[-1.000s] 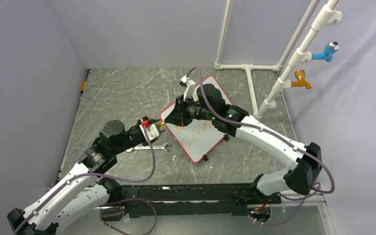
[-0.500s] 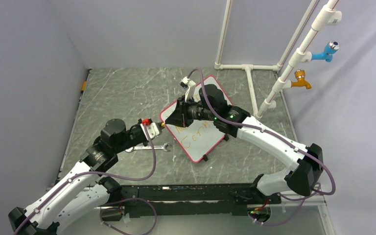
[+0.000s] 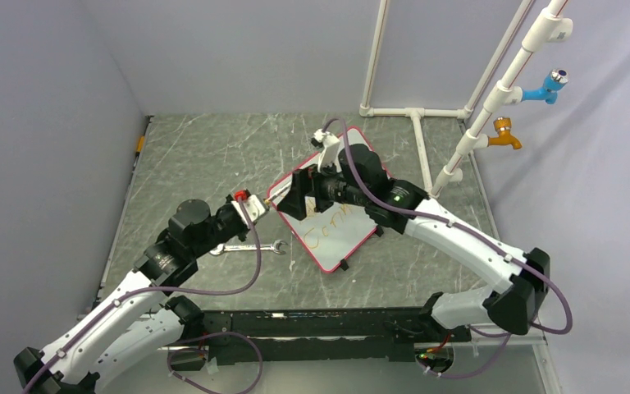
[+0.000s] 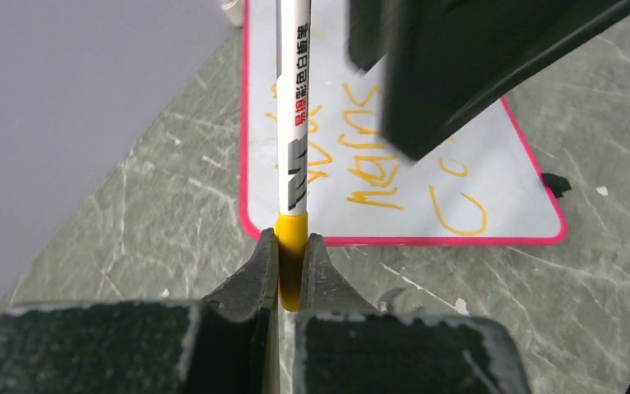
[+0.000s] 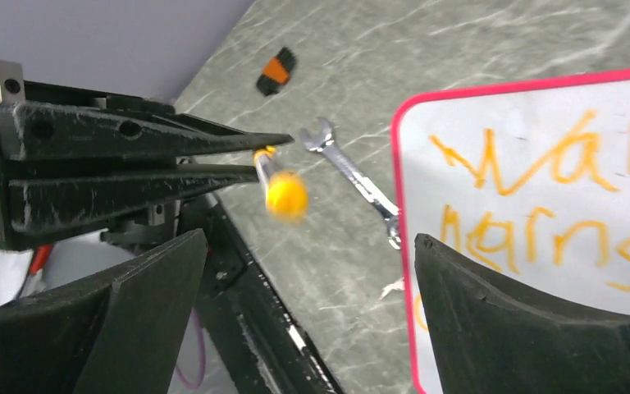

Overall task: Write a sentence on the whiteboard
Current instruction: Put down the whiteboard marker at the center of the board.

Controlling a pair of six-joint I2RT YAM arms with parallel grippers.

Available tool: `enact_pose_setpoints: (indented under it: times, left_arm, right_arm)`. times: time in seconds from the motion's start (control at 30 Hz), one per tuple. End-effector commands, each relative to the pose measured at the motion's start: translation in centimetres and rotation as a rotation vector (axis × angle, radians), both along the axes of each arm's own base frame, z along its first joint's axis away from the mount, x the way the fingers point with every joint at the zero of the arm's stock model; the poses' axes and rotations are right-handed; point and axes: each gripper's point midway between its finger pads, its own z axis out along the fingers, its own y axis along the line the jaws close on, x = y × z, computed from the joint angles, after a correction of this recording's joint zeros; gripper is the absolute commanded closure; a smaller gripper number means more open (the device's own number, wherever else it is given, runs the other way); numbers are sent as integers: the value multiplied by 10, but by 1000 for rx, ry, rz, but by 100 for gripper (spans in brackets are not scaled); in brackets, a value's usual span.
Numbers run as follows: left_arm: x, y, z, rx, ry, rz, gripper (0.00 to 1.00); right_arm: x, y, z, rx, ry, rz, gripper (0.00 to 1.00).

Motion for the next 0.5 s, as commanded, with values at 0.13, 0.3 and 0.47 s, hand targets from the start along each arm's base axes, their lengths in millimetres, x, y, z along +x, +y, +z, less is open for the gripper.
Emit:
enact_pose_setpoints:
  times: [0.13, 0.3, 0.47]
  left_arm:
    - [23, 52, -1, -177, 211, 451, 100]
    - [18, 79, -47, -171, 466, 716, 100]
    - [15, 91, -82, -208, 611, 862, 100]
  right_arm:
    - [20, -62, 55, -3, -191, -281, 0]
    - [19, -83, 63, 10, -231, -356, 0]
    - [17, -87, 60, -2, -230, -358, 0]
